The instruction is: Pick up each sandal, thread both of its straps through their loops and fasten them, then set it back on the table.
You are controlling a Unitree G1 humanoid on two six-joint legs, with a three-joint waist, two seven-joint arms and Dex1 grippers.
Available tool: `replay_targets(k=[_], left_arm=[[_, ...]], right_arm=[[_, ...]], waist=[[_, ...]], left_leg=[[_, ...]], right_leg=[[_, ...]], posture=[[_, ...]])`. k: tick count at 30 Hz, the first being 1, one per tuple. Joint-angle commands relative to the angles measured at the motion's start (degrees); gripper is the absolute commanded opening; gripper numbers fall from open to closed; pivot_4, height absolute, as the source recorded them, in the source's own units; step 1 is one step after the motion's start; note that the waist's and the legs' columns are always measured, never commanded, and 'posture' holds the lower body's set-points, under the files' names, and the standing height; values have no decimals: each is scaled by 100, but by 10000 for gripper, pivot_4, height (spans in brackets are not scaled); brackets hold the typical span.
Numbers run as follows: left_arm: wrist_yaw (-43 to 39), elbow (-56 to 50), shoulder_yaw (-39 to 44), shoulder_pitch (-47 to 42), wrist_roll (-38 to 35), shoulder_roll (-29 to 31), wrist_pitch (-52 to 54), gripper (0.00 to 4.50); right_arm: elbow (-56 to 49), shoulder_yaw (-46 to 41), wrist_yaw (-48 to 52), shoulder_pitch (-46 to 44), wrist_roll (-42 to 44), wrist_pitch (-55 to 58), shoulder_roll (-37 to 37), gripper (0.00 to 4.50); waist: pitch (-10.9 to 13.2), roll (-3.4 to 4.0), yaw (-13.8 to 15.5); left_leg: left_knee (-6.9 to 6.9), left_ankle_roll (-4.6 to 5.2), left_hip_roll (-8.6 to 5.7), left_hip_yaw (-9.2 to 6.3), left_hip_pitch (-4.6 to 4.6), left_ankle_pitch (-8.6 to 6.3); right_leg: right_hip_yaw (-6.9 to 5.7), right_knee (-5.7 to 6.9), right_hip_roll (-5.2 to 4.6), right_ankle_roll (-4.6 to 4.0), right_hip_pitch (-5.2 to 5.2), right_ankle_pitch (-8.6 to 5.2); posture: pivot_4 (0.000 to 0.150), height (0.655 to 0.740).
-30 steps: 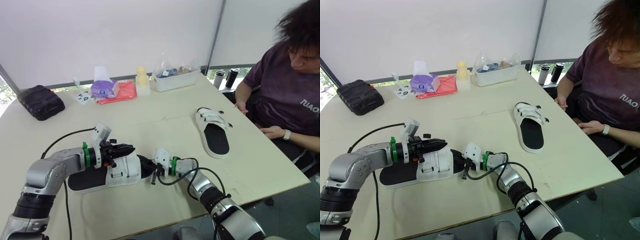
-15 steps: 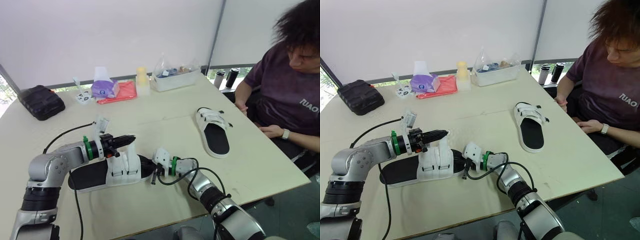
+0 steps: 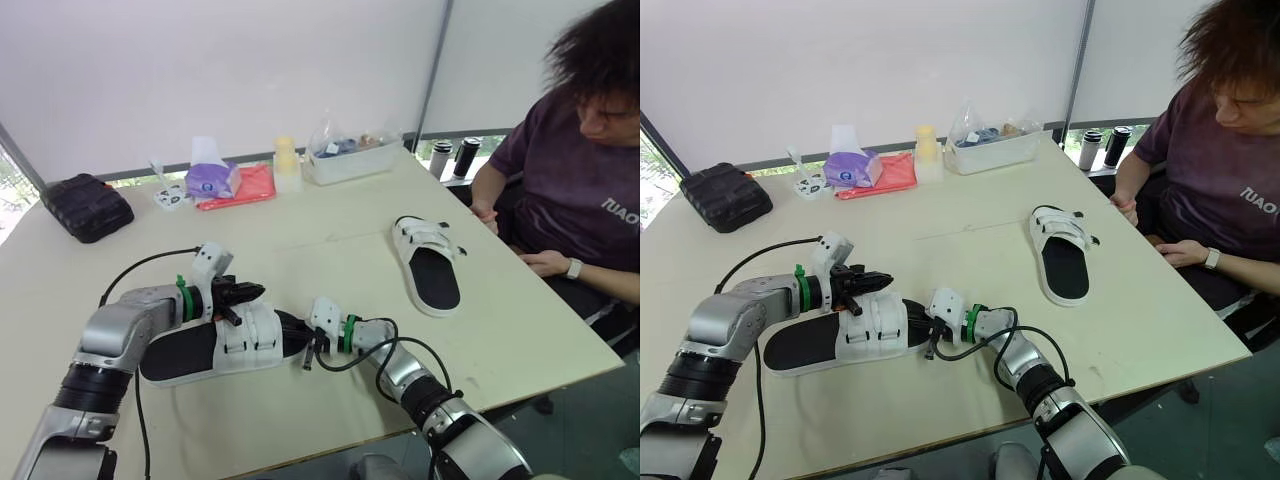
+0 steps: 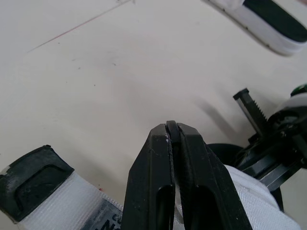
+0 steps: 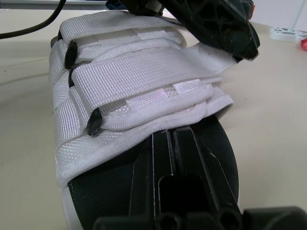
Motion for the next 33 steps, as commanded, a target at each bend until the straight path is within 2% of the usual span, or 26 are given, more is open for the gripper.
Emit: replay_targets(k=[1,7,8,12,15,17,20,23,24,27,33], left_arm=[[-19,207,-93,-95,249,-50,-33,14673],[-52,-150,-3,-20,433,24,-37,43341],[-42,-213,29,0,447,29,-42,44336],[456,-583,780,21,167,-255,-65,44336],[695,-872,1157,115,57,-381,-70,44336],[821,-1091,1348,255,2,-433,-80,44336],[1031,-1865,1910,863,-258,-331,232,44336],[987,-2344,2390,1454,-612,-186,520,44336],[925,-2458,2499,1623,-750,-126,633,44336],[787,-2673,2703,1961,-1129,13,887,44336],[159,-2956,3271,2595,-3240,299,2258,44336]], right_arm=[[1049,346,-63,571,-741,648,-306,0],[891,304,-35,677,-689,618,-380,0],[855,280,-38,694,-666,621,-394,0],[17,-98,-218,898,-365,712,-553,0],[-810,-337,-334,1115,-194,912,-669,0],[-1475,-432,-372,1342,-114,1128,-781,0],[-3702,-667,-487,2183,130,1812,-1215,0],[-5119,-886,-593,2677,258,2506,-1611,0],[-5423,-973,-630,2761,313,2721,-1712,0],[-6022,-1170,-677,2842,415,3170,-1963,0],[-7112,-1818,-250,2858,980,3967,-2833,0]], waist=[[-1,1,0],[-1,2,-1],[0,3,0],[19,6,28],[76,-27,137],[84,-36,189],[93,-35,322],[128,-65,362],[155,-76,355],[251,-88,351],[390,-91,333]], left_leg=[[0,0,0,1,0,0],[0,1,0,-1,0,1],[0,1,0,-2,-2,1],[-1,1,1,-4,-14,1],[0,-3,-1,-8,-33,5],[6,-20,-3,-19,-92,15],[21,-39,-20,-19,-185,25],[32,-18,-57,-25,-273,12],[36,-17,-78,-27,-308,12],[96,22,-85,-35,-336,-16],[190,50,-93,-19,-413,-30]], right_leg=[[0,0,0,0,0,0],[0,0,0,0,2,0],[0,0,0,0,2,0],[1,0,-3,1,5,0],[2,2,-6,9,-33,5],[2,6,-7,45,-79,27],[15,2,-36,47,-169,33],[12,0,-80,45,-245,36],[7,1,-100,49,-274,36],[7,-3,-108,66,-277,45],[4,-9,-106,100,-299,62]], posture=[[1500,7400],[1500,7400],[1500,7400],[1500,7400],[1500,7400],[1500,7400],[1500,7400],[1500,7400],[1500,7400],[1500,7400],[1500,7400]])
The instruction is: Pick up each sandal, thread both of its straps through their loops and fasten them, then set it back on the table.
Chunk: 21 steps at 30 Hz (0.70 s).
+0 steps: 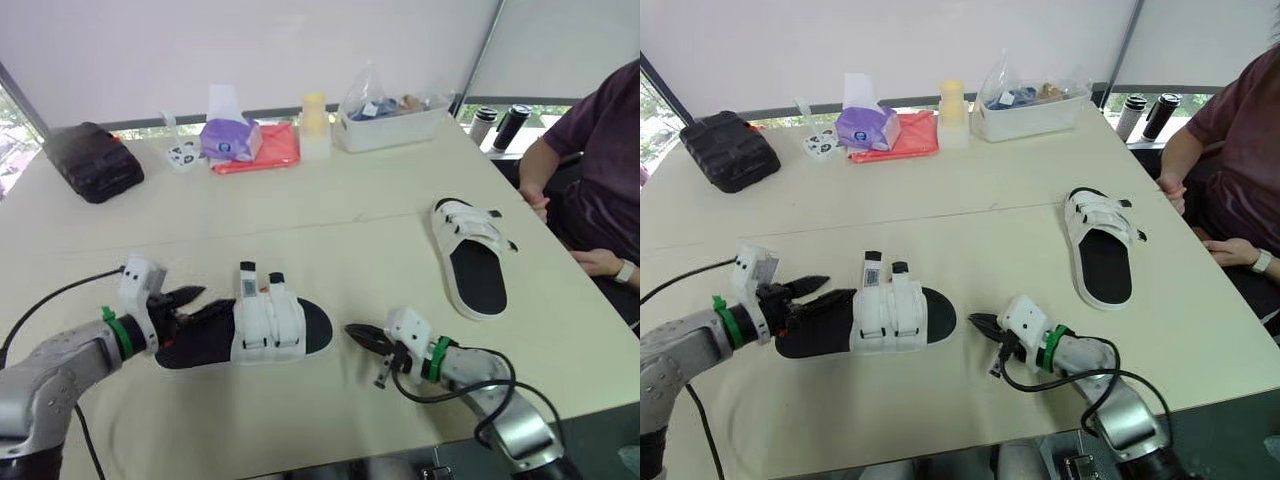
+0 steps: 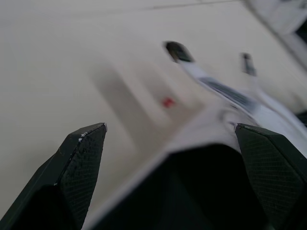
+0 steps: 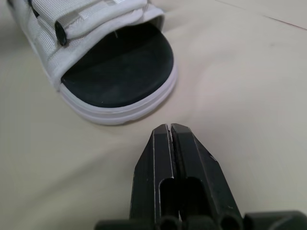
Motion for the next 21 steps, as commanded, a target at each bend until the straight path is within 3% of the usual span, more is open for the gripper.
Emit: replay_targets(k=[1,6,12,21], left_arm=[[-433,-195,252,250,-1075,298,583,44336],[-529,49,203,439,-1366,472,664,44336],[-204,329,-210,13,-1476,55,568,44336],[-272,1399,-1761,-1154,-584,-827,89,44336]], right_arm=[[-725,-374,285,69,410,359,-390,0],[-941,-792,486,319,535,438,-882,0],[-1078,-1050,541,342,695,556,-1095,0],[-1314,-1139,391,358,681,733,-1134,0]], waist=[[9,-9,0],[13,-6,7],[14,-5,8],[8,0,126]], left_leg=[[5,2,-1,-2,-5,-1],[12,13,-6,4,-5,-7],[21,14,-6,14,-1,-8],[43,15,-26,17,4,-7]], right_leg=[[-3,0,0,0,0,0],[-3,-1,-5,-1,1,1],[-2,4,-5,0,4,4],[-2,11,-3,3,15,19]], posture=[[1500,7400],[1500,7400],[1500,7400],[1500,7400]])
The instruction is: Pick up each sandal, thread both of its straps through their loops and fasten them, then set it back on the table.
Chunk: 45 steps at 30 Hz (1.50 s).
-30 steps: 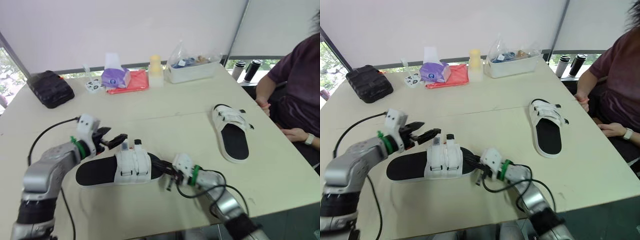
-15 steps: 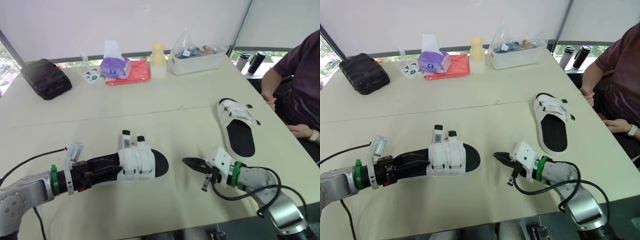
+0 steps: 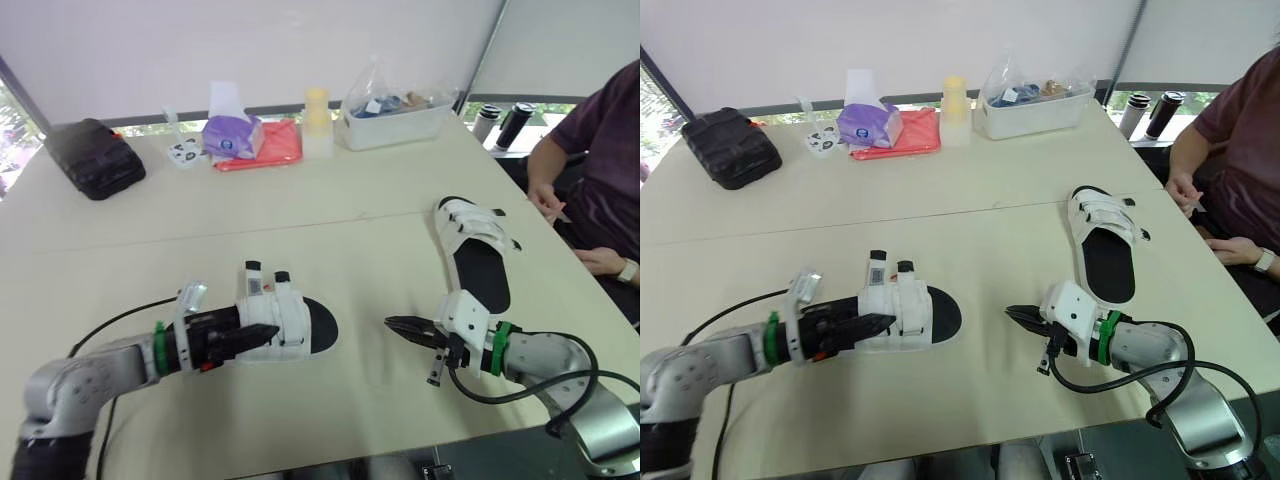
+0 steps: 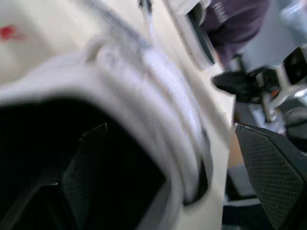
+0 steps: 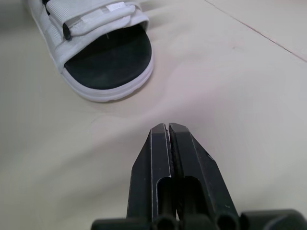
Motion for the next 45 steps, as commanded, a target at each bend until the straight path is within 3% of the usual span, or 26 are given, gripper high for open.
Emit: replay_targets(k=[1,3,7,12,13,16,20,27,31,35,39,45], left_arm=[[-36,211,-301,-151,259,-167,-237,44336],[94,286,-226,-236,222,-351,-300,44336],[149,165,-247,-213,119,-461,-219,27381],[307,-9,-280,-255,23,-603,-139,2478],[403,-46,-251,-302,-19,-689,-157,486],[1014,-33,-74,-649,38,-1245,-537,486],[1949,455,-158,-1333,1125,-1973,-1699,486],[3088,3191,524,-3030,1967,-3281,-4001,486],[3680,4202,1324,-3699,1744,-3814,-5160,486],[3766,4856,1443,-4027,2060,-4081,-6051,486],[3936,5185,1337,-3923,2285,-4193,-6176,486],[4072,5062,1221,-3571,2501,-4146,-5968,27452]], right_arm=[[-277,-162,-60,54,46,-1,-70,0],[-339,-224,-97,179,28,8,-89,0],[-456,-241,-191,326,25,45,-80,0],[-534,-236,-296,480,21,91,-48,0],[-530,-231,-318,504,16,90,-41,0],[-445,-216,-441,483,42,124,64,0],[-267,-45,-534,328,-44,86,176,0],[42,384,-724,-190,-168,83,528,0],[198,435,-752,-284,-236,32,578,0],[229,523,-801,-303,-284,2,648,0],[241,531,-820,-305,-310,-3,684,0],[281,549,-843,-306,-337,-37,708,0]], waist=[[0,0,25],[-1,1,40],[-1,1,30],[-1,1,40],[-1,1,40],[-1,1,71],[-2,-4,168],[-4,-6,183],[-4,-8,184],[-4,-9,186],[-5,-9,181],[-7,-10,175]], left_leg=[[9,0,0,-1,0,0],[18,3,3,-2,0,-2],[59,15,2,-6,-11,-9],[75,17,0,0,-6,-9],[77,17,-1,-1,-6,-9],[88,17,-7,-3,-8,-9],[108,18,-12,4,-11,-9],[136,18,-17,23,-17,-8],[158,40,-44,21,-28,-21],[161,43,-55,24,-28,-22],[168,43,-57,25,-27,-22],[172,44,-58,26,-21,-21]], right_leg=[[0,0,1,1,4,1],[1,0,-1,3,10,3],[3,8,-2,13,17,8],[7,10,-2,23,25,16],[7,10,-2,24,27,17],[8,11,-4,30,32,21],[10,11,0,31,33,44],[14,11,12,29,31,66],[17,9,-5,43,32,74],[22,8,-13,52,32,79],[25,10,-13,59,35,82],[27,16,-12,61,38,83]], posture=[[1500,7400],[1500,7400],[1500,7400],[1500,7400],[1500,7400],[1500,7400],[1500,7400],[1500,7400],[1500,7400],[1500,7400],[1500,7400],[1500,7400]])
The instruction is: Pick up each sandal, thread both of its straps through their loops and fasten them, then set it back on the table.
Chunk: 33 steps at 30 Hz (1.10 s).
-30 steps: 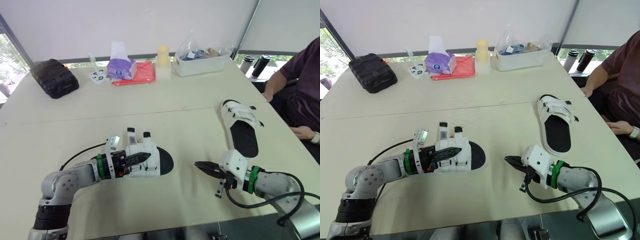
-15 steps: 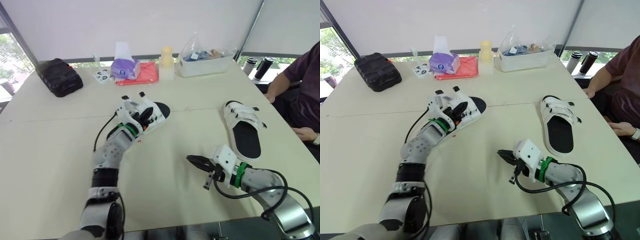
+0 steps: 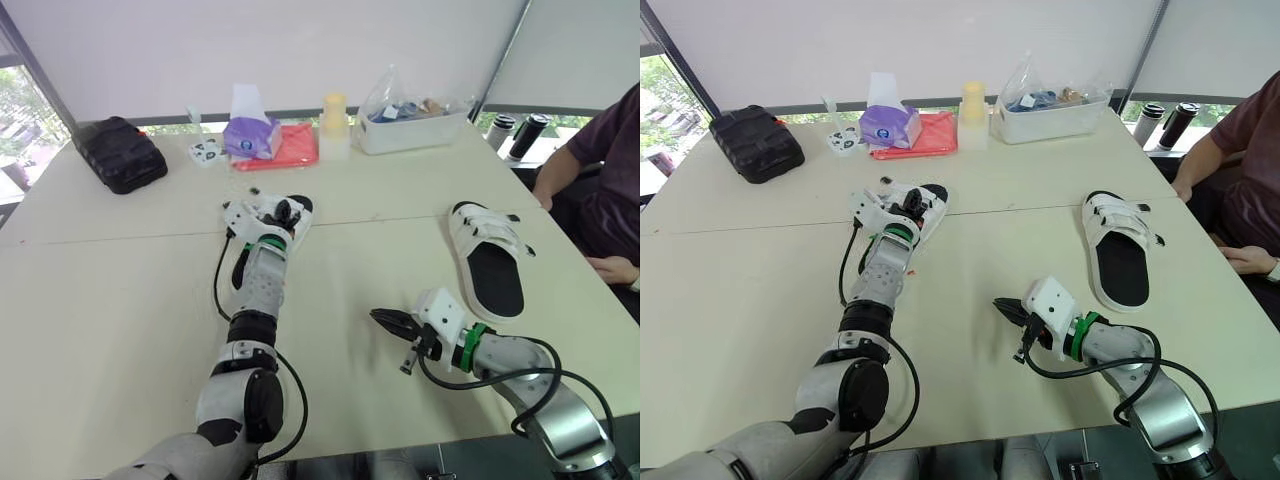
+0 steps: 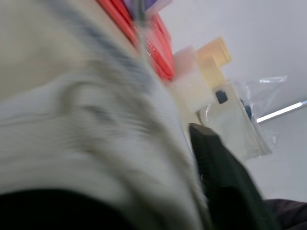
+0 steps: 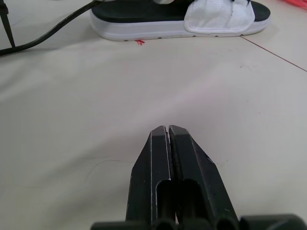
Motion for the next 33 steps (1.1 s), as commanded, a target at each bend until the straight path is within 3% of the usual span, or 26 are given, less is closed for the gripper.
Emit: replay_targets(k=[1,2,4,8,11,17,23,27,33], left_arm=[[178,-221,-138,260,153,-68,87,32770],[314,-393,-192,322,175,-34,261,38938],[348,-1154,-504,626,226,149,904,44725],[107,-2801,-1556,1364,762,897,2160,44725],[-942,-4864,-2227,2343,974,2586,2998,44725],[-2391,-6285,-2146,3243,664,4231,3207,44725],[-2325,-6636,-1170,3615,-211,4208,3709,44725],[-2532,-7461,-1049,4418,-1120,4354,4446,44725],[-2024,-7876,-1045,4843,-1425,4161,4727,44725]], right_arm=[[-83,-48,-31,-37,-15,-130,39,0],[-71,-47,-28,-36,-21,-140,43,0],[-76,-47,-23,-18,-27,-145,57,0],[-43,-70,-8,27,-29,-189,57,0],[86,-382,-63,132,287,-46,210,0],[231,-862,6,258,772,171,262,0],[484,-1177,170,278,1051,236,151,0],[518,-1296,164,287,1242,339,196,0],[412,-1352,87,385,1426,522,260,0]], waist=[[-5,-2,-2],[-8,-2,-3],[-20,0,-57],[-24,5,-190],[-26,2,-300],[-32,10,-191],[-33,8,-161],[-35,11,-199],[-39,10,-149]], left_leg=[[2,0,0,0,2,0],[3,0,0,1,9,0],[3,1,2,4,24,0],[2,0,8,5,29,0],[2,0,13,12,27,0],[13,5,2,28,34,2],[14,16,5,45,40,-2],[12,22,10,51,44,-5],[15,35,9,59,43,-12]], right_leg=[[1,3,0,0,1,0],[1,5,0,0,7,0],[6,5,3,0,20,0],[15,20,12,0,17,0],[30,42,17,-2,1,-1],[72,77,8,-6,-10,-3],[76,78,12,-5,-6,-3],[88,79,11,-5,-9,-3],[94,82,12,-5,-11,-3]], posture=[[1500,7400],[1500,7400],[1500,7400],[1500,7400],[1500,7400],[1500,7400],[1500,7400],[1500,7400],[1500,7400]])
